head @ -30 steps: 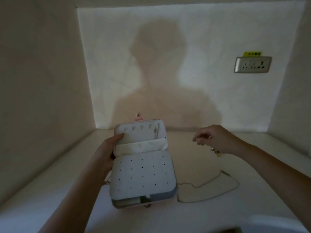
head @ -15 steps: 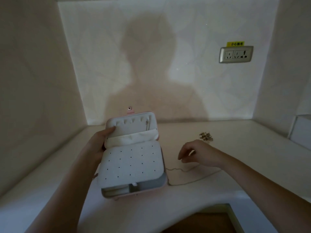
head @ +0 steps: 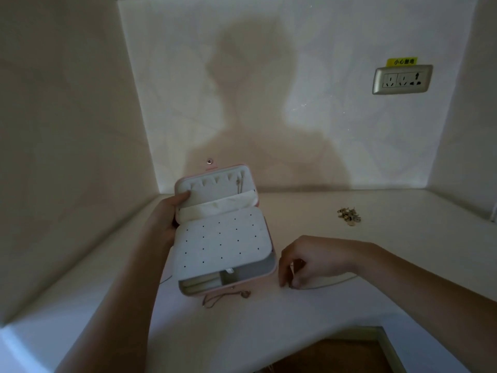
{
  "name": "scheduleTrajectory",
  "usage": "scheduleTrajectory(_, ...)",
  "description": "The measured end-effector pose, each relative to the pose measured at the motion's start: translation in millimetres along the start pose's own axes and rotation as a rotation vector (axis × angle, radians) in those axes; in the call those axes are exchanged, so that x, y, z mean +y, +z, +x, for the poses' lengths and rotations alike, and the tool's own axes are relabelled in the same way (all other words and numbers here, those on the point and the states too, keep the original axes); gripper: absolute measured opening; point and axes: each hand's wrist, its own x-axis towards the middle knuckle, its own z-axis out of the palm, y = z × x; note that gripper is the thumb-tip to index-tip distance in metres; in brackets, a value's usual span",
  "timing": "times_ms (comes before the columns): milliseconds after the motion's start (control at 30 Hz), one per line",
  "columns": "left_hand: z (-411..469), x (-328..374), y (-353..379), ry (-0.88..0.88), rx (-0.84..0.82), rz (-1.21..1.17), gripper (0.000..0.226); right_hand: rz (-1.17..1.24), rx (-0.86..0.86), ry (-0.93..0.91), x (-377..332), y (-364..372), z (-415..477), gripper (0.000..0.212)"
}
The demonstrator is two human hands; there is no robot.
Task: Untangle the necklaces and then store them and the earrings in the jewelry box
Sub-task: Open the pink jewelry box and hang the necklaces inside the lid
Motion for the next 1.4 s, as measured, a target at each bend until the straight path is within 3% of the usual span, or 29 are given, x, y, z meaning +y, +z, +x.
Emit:
scheduleTrajectory(200,0.7,-1.2,-1.6,0.012,0.015,-0.018,0.040,-0.083,-0.091,-0.007,-6.5,-7.0,8.9,0.003)
scheduleTrajectory(433,1.1,-1.4,-1.9,0.025,0.026,-0.052,0.035,-0.181,-0.162,-0.001,-5.4,-0.7,7.2,0.008)
scheduleTrajectory(600,2.0,-0.9,-0.3,0.027,-0.002,-0.054,0.035,0.175,-0.091,0.039,-5.4,-9.7,-5.0,0.010)
scheduleTrajectory(667,1.6,-1.4,1.0,0.019,-0.001,-0.048,0.033,0.209,-0.116,0.057,-8.7,-17.3,-4.7,0.013)
scheduleTrajectory(1167,-4.5,-4.3,7.6,0.009,-0.023,-0.025,0.034,-0.590,-0.123,0.105,-42.7,-48.3,10.9,0.028)
scheduleTrajectory(1333,-10.0,-4.6,11.7,0.003,-0.035,-0.019,0.032,-0.636,-0.120,0.215,-60.3,-67.7,10.6,0.017)
scheduleTrajectory(1400,-11.5,-4.8,12.0,0.001,-0.032,-0.020,0.032,-0.703,-0.111,0.154,-67.2,-80.2,4.3,0.014)
